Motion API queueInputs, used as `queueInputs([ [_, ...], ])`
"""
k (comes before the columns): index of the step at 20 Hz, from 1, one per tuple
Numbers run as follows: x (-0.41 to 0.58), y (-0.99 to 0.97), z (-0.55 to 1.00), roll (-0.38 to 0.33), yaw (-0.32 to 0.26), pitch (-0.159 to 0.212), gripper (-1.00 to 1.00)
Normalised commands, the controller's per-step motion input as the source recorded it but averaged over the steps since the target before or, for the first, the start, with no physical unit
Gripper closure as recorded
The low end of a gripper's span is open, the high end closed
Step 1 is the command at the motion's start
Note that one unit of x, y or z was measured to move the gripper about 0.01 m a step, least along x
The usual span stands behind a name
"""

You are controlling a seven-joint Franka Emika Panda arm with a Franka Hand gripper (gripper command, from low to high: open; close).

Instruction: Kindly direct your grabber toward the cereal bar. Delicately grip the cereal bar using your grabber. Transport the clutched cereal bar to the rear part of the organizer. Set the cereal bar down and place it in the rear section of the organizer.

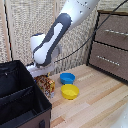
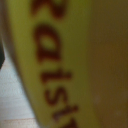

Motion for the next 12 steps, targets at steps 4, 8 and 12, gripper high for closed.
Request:
queueInputs([
  [4, 0.0, 0.03, 0.0, 0.0, 0.001, 0.003, 1.0],
  [8, 0.035, 0.01, 0.02, 0.0, 0.0, 0.0, 1.0],
  [12, 0.118, -0.03, 0.22, 0.0, -0.02, 0.0, 1.0],
])
